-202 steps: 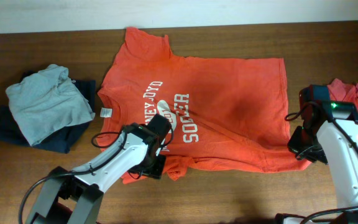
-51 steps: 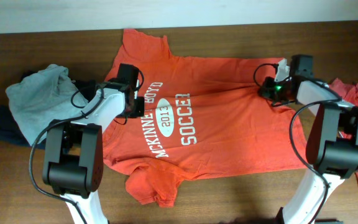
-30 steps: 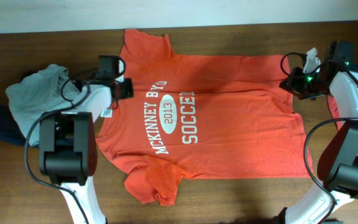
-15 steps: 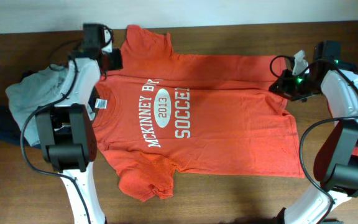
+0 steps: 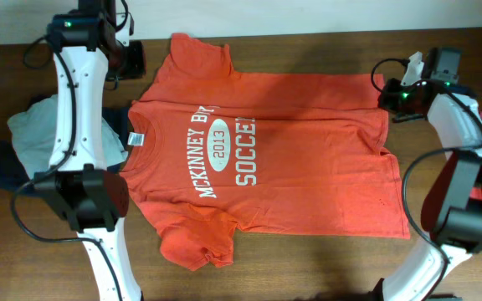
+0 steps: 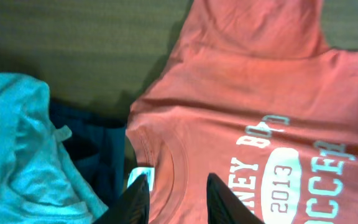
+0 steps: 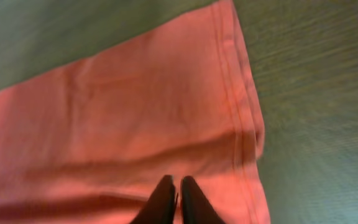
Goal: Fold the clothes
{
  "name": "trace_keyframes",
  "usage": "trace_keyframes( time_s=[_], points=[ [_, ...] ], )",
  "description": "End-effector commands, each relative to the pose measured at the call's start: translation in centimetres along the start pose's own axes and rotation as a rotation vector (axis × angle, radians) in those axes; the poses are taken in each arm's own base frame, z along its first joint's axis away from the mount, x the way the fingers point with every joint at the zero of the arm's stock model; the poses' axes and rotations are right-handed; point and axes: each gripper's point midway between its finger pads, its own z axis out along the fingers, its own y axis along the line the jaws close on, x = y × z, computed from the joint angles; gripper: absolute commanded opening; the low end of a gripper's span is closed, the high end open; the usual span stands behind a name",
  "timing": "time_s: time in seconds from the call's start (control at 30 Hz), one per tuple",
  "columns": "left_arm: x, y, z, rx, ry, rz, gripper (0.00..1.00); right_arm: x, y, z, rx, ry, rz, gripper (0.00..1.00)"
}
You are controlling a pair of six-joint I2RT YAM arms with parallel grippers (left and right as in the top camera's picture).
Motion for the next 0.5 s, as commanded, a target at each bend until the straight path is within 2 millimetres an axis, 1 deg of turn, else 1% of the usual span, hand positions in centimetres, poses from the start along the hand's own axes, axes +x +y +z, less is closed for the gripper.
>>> trace_keyframes(
  time_s=[0.0,0.03,0.1,0.23,0.3,0.33,0.4,0.43,0.47],
  points=[
    [-0.4,-1.7,-3.8,0.019,-0.044,0.072,0.31,1.3,-1.0,3.9,-0.011,0.042,0.074,0.09],
    [-0.3,-2.0,-4.6,0.020,-0.051,0.081,0.31,1.6,-1.1,4.8,-0.024,0.047,0.075,0.09],
    [-0.4,-2.5,-6.0,0.026,-0.073,0.090,0.31,1.9,-1.2,5.9,-0.036,0.052,0.076,0.09],
    [-0.5,-3.3,-9.0,0.036,-0.128,0.105,0.32,2.8,-2.2,8.2,-0.027,0.062,0.084,0.09],
    [-0.2,-3.7,-10.4,0.041,-0.146,0.113,0.32,3.2,-3.4,9.8,0.013,0.058,0.125,0.06],
    [-0.5,-4.5,-11.9,0.065,-0.187,0.122,0.33,3.5,-4.4,10.9,0.048,0.049,0.151,0.04],
    [-0.4,-5.3,-13.6,0.085,-0.223,0.136,0.33,3.6,-5.2,12.4,0.056,0.027,0.146,0.04],
    [-0.3,-5.4,-14.6,0.086,-0.243,0.140,0.33,3.5,-5.5,12.9,0.058,0.019,0.147,0.04],
    [-0.2,-5.7,-15.5,0.091,-0.262,0.145,0.36,3.3,-5.8,13.3,0.060,0.009,0.153,0.04]
  ],
)
